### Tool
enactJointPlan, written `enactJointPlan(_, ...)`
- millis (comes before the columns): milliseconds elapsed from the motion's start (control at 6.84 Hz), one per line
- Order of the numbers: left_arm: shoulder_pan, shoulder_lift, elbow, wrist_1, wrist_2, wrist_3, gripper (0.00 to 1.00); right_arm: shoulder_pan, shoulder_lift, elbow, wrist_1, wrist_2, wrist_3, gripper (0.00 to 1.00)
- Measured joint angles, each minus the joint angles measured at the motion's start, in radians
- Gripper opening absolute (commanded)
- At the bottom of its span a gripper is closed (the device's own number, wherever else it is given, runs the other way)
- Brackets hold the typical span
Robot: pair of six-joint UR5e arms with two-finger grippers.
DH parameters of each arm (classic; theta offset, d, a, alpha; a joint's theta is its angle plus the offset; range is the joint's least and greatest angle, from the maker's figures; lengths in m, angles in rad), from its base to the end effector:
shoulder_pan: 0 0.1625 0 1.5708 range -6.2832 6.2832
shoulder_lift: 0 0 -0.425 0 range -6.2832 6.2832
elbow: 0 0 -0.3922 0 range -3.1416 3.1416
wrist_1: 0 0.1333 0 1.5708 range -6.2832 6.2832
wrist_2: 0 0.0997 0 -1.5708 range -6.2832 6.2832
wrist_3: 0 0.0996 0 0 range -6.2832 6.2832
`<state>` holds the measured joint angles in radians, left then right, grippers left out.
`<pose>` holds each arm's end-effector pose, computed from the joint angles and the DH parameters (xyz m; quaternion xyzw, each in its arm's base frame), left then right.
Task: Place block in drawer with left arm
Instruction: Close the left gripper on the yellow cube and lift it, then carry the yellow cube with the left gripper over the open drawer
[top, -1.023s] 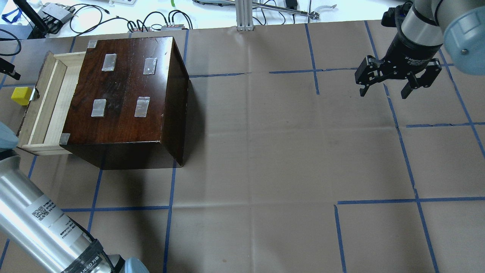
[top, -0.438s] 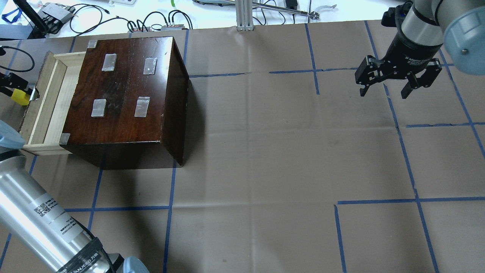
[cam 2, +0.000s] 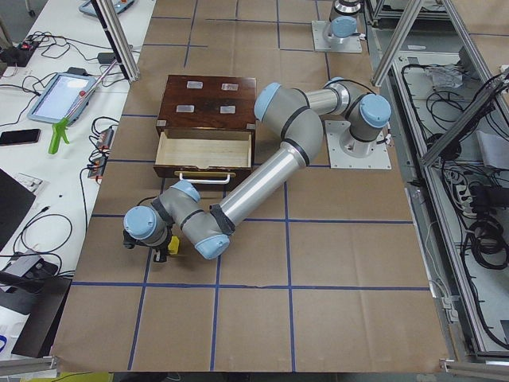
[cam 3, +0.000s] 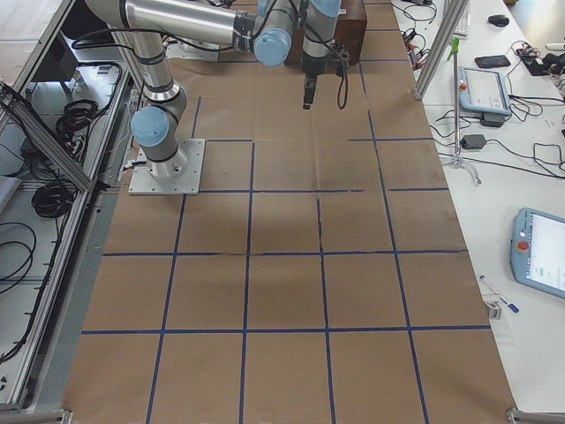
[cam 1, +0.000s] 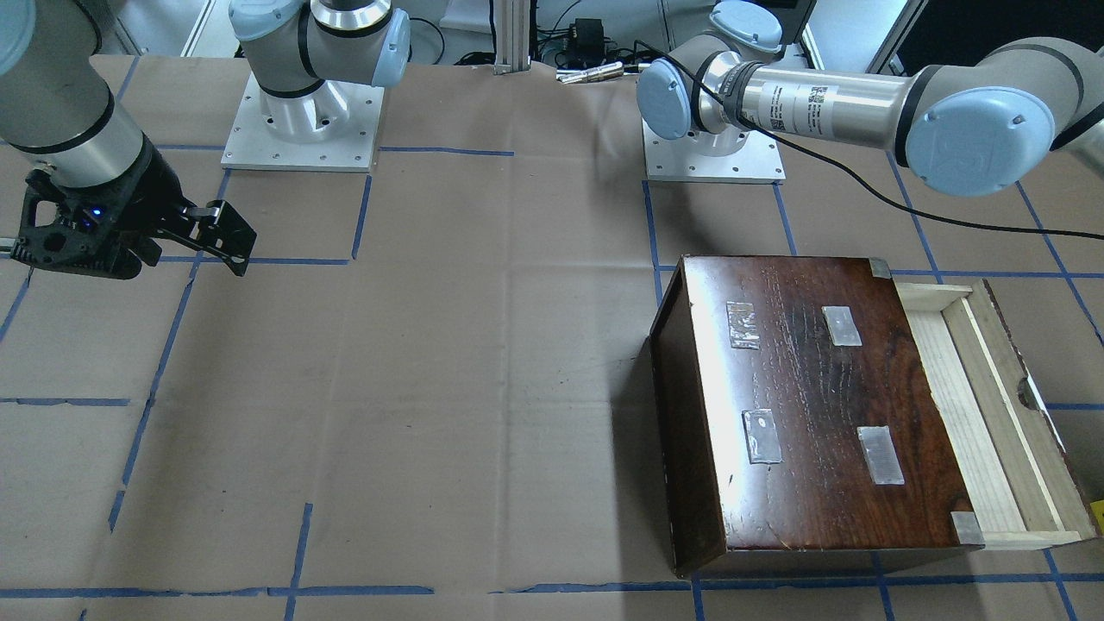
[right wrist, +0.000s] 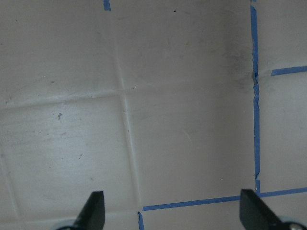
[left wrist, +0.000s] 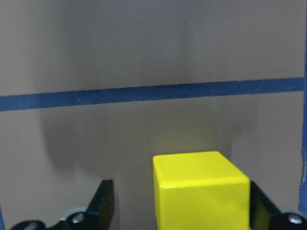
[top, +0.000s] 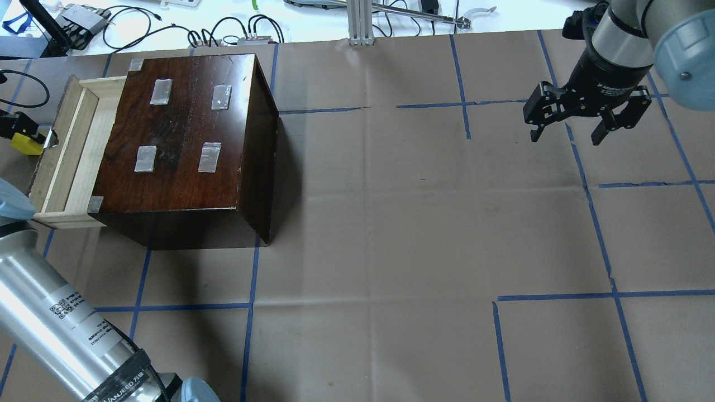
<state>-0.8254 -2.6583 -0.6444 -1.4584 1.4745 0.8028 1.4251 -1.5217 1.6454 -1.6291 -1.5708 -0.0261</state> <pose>0.4771 -0.7275 0.1932 -0.0275 -0.9982 0.0162 0.0514 0.0589 -0.5171 0.4327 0.0597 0.9977 0.0326 0.0028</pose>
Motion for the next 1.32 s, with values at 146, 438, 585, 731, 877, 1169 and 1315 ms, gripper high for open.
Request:
enactJointPlan(146, -0.001, 0.014, 0.005, 0.0, 0.001, -0.001, 0.24, 0.0, 0.0, 0.0, 0.0, 0.0, 0.0, 1.0)
enactJointPlan(438, -0.001, 0.079, -0.01, -0.023, 0.002, -0.002, 0.16, 0.0, 0.0, 0.0, 0.0, 0.0, 0.001, 1.0)
enactJointPlan(585, 0.0, 0.137, -0.059, -0.042, 0.007, -0.003, 0.16, 0.0, 0.0, 0.0, 0.0, 0.0, 0.0, 1.0)
enactJointPlan(731, 0.001, 0.217, -0.166, -0.023, 0.028, -0.008, 0.16, 0.0, 0.001, 0.0, 0.0, 0.0, 0.0, 1.0)
enactJointPlan(877, -0.001, 0.31, -0.302, 0.038, 0.054, -0.019, 0.16, 0.0, 0.001, 0.0, 0.0, 0.0, 0.001, 1.0)
enactJointPlan(1169, -0.007, 0.521, -0.558, 0.137, 0.072, -0.067, 0.16, 0.0, 0.0, 0.0, 0.0, 0.0, 0.0, 1.0)
enactJointPlan(1315, -0.009, 0.603, -0.631, 0.147, 0.076, -0.082, 0.16, 0.0, 0.0, 0.0, 0.0, 0.0, 0.0, 1.0)
